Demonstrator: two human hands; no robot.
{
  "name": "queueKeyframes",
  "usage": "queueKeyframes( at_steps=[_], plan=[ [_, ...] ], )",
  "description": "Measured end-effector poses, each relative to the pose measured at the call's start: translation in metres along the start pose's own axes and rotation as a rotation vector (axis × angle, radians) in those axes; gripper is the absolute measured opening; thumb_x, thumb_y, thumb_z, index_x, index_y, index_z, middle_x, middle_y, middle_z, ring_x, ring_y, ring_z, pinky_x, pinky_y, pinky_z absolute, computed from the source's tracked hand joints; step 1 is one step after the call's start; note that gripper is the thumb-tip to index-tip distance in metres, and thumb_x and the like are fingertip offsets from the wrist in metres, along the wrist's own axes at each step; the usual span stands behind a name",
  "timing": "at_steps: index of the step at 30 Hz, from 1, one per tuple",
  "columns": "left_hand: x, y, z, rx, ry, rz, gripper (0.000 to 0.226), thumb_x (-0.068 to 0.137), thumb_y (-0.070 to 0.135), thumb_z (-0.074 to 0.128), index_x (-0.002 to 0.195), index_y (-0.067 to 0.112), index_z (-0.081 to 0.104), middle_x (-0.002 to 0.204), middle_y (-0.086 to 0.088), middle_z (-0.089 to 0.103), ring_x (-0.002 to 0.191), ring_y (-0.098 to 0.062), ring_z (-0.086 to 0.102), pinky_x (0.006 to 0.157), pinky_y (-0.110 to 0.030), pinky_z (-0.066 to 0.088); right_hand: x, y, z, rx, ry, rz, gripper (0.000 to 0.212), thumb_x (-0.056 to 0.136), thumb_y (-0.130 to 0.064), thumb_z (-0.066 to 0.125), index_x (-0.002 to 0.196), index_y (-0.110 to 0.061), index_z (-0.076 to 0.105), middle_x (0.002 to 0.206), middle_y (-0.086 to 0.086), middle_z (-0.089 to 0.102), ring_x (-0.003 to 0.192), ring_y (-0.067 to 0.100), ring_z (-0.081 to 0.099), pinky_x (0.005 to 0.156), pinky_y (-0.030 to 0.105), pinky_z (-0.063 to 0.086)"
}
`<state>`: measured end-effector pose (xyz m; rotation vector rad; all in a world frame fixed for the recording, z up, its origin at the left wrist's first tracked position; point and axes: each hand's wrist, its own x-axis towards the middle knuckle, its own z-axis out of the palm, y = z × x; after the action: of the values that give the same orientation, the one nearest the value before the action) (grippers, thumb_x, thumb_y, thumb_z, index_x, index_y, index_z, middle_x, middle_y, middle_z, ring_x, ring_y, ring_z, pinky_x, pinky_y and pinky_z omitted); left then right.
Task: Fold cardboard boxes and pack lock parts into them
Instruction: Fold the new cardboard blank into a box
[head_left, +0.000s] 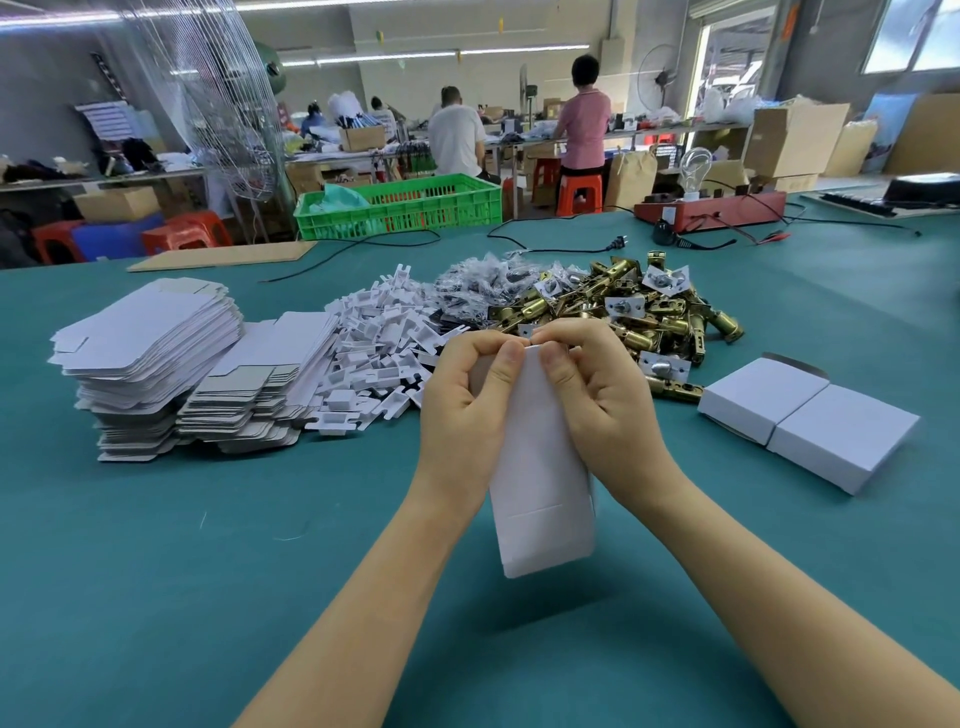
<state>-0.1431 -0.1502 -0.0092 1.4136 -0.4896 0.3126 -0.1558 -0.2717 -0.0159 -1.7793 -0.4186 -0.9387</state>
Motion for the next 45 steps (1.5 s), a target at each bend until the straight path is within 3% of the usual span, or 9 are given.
queueKeyframes(
  at_steps=[6, 17, 24, 27, 30, 33, 37, 41, 45],
  plan=[
    [0.003, -0.002, -0.004, 0.027, -0.091, -0.014, 0.016, 0.098, 0.015, 0.058, 0.103, 0.029, 0.065, 0.085, 0.024, 0.063, 0.075, 0.0, 0.053, 0.068, -0.013, 0.042, 0.005, 0.006, -0.007, -0.04, 0.068, -0.013, 0.011, 0.095, -0.008, 0.051, 0.096, -0.006, 0.061, 0.097, 0.006, 0.057, 0.092, 0.025, 0.058, 0.077, 0.046, 0.05],
    [0.01, -0.009, -0.015, 0.085, -0.091, -0.059, 0.009, 0.095, 0.012, 0.063, 0.09, 0.015, 0.069, 0.071, 0.018, 0.06, 0.069, 0.003, 0.051, 0.061, -0.01, 0.041, 0.002, 0.012, -0.004, -0.112, 0.013, 0.035, 0.01, 0.096, -0.011, 0.051, 0.097, -0.011, 0.061, 0.097, -0.002, 0.055, 0.091, 0.006, 0.053, 0.077, 0.021, 0.044],
    [0.017, -0.02, -0.025, 0.018, 0.285, -0.147, 0.025, 0.101, 0.024, 0.052, 0.1, 0.049, 0.058, 0.102, 0.004, 0.058, 0.087, -0.014, 0.058, 0.071, -0.03, 0.054, -0.005, 0.018, -0.006, -0.151, -0.085, 0.338, 0.057, 0.084, -0.058, 0.054, 0.129, -0.025, 0.045, 0.112, -0.008, 0.054, 0.086, 0.004, 0.057, 0.069, 0.009, 0.041],
    [0.024, -0.032, -0.035, -0.033, 0.465, -0.253, 0.027, 0.102, 0.031, 0.048, 0.128, 0.04, 0.05, 0.135, -0.003, 0.048, 0.113, -0.018, 0.054, 0.095, -0.036, 0.05, -0.011, 0.025, -0.005, -0.374, -0.016, 0.371, 0.067, 0.081, -0.063, 0.054, 0.13, -0.017, 0.045, 0.115, -0.004, 0.053, 0.103, 0.012, 0.052, 0.083, 0.026, 0.043],
    [0.024, -0.041, -0.033, -0.04, 0.501, -0.293, 0.037, 0.103, 0.033, 0.046, 0.139, 0.028, 0.042, 0.138, -0.007, 0.043, 0.097, -0.001, 0.054, 0.091, -0.022, 0.051, -0.012, 0.029, -0.005, -0.444, -0.059, 0.552, 0.069, 0.076, -0.075, 0.046, 0.109, -0.014, 0.048, 0.097, -0.002, 0.056, 0.088, 0.017, 0.057, 0.071, 0.03, 0.046],
    [0.012, -0.045, -0.019, 0.188, 0.335, -0.088, 0.033, 0.101, 0.028, 0.05, 0.131, 0.014, 0.047, 0.122, 0.002, 0.041, 0.091, 0.01, 0.049, 0.084, -0.008, 0.042, -0.007, 0.028, 0.003, 0.059, -0.173, 0.947, 0.081, 0.072, -0.081, 0.042, 0.11, -0.009, 0.048, 0.085, 0.011, 0.069, 0.07, 0.02, 0.071, 0.06, 0.033, 0.058],
    [-0.006, -0.049, -0.01, 0.452, -0.019, 0.493, 0.026, 0.089, 0.018, 0.062, 0.11, 0.008, 0.051, 0.107, -0.002, 0.047, 0.1, -0.008, 0.046, 0.09, -0.015, 0.036, -0.003, 0.034, 0.0, 0.706, -0.085, 1.222, 0.083, 0.077, -0.078, 0.046, 0.109, -0.002, 0.056, 0.094, 0.021, 0.072, 0.088, 0.032, 0.071, 0.068, 0.037, 0.058],
    [-0.02, -0.051, -0.003, 0.503, -0.348, 0.734, 0.034, 0.082, 0.016, 0.071, 0.104, 0.006, 0.047, 0.108, -0.019, 0.054, 0.104, -0.026, 0.055, 0.095, -0.025, 0.045, -0.002, 0.038, -0.016, 0.941, -0.145, 1.339, 0.076, 0.074, -0.077, 0.054, 0.076, -0.003, 0.074, 0.078, 0.016, 0.066, 0.07, 0.029, 0.067, 0.06, 0.033, 0.056],
    [-0.027, -0.052, 0.001, 0.492, -0.385, 0.727, 0.036, 0.088, 0.031, 0.067, 0.085, -0.002, 0.056, 0.096, -0.015, 0.06, 0.089, -0.032, 0.061, 0.076, -0.039, 0.051, -0.002, 0.037, -0.026, 0.934, -0.204, 1.436, 0.053, 0.071, -0.054, 0.074, 0.091, -0.006, 0.064, 0.072, 0.011, 0.063, 0.062, 0.027, 0.065, 0.057, 0.033, 0.055]
  ],
)
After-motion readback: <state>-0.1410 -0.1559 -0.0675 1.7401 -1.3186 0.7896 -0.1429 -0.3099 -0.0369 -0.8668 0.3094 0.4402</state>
